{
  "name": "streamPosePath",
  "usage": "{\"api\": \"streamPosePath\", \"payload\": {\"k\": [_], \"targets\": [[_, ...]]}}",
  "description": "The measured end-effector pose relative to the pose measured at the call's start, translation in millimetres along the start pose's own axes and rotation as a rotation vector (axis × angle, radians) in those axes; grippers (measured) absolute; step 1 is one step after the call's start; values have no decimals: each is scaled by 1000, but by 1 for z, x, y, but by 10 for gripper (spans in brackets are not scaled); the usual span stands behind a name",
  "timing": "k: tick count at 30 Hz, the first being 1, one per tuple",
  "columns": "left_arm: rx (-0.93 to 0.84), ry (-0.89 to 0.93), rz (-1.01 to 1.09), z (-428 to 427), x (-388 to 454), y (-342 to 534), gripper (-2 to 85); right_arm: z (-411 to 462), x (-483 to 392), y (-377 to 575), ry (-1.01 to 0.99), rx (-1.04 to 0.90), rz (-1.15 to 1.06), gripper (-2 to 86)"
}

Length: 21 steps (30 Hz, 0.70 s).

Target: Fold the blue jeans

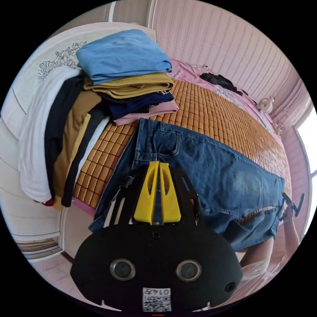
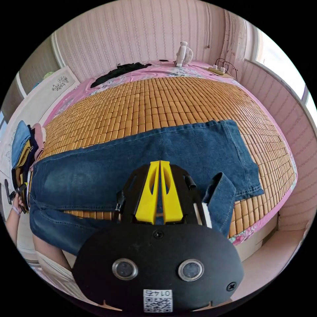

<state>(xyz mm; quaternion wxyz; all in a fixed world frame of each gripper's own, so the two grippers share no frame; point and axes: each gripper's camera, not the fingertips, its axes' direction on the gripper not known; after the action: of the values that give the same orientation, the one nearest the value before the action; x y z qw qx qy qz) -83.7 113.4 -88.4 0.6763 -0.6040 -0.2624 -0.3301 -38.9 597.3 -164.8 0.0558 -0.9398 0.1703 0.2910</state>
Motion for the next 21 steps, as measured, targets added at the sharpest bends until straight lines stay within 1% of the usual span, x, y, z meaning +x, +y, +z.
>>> {"api": "streamPosePath", "payload": {"k": [2, 4, 5, 6, 8, 10, 11, 13, 14, 15, 17, 19, 21], "targets": [[-16, -21, -32, 25, 6, -14, -8, 22, 0, -10, 9, -59, 29, -2], [-106, -53, -73, 59, 8, -22, -9, 30, -2, -17, 35, -19, 15, -2], [-106, -48, -67, 63, 9, -23, -9, 35, -3, -24, 49, -24, -10, -2], [-62, -51, -64, 64, 11, -26, -9, 40, -3, -33, 55, -23, -34, -3], [-57, -40, -58, 69, 15, -34, -9, 46, -4, -46, 64, -20, -60, -3], [-58, -39, -42, 75, 22, -46, -9, 52, -2, -57, 63, -51, -53, -3], [-57, -42, -34, 77, 24, -48, -9, 55, -1, -59, 48, -22, -52, -3], [-53, -50, -42, 80, 29, -51, -9, 55, 6, -63, 2, -26, -23, -2], [-58, -55, -39, 80, 31, -51, -8, 51, 14, -65, -47, -59, 18, -1], [-69, -62, -32, 79, 34, -52, -8, 34, 24, -61, -72, -16, 60, 2], [-94, -34, -43, 76, 35, -52, -7, -4, 38, -45, -109, 100, 60, 15], [-65, 89, -55, 57, 31, -45, -6, -40, 54, -22, -93, 134, 56, 37], [2, 185, -8, 33, 38, -30, -4, -72, 66, 20, -22, 90, 27, 68]]}}
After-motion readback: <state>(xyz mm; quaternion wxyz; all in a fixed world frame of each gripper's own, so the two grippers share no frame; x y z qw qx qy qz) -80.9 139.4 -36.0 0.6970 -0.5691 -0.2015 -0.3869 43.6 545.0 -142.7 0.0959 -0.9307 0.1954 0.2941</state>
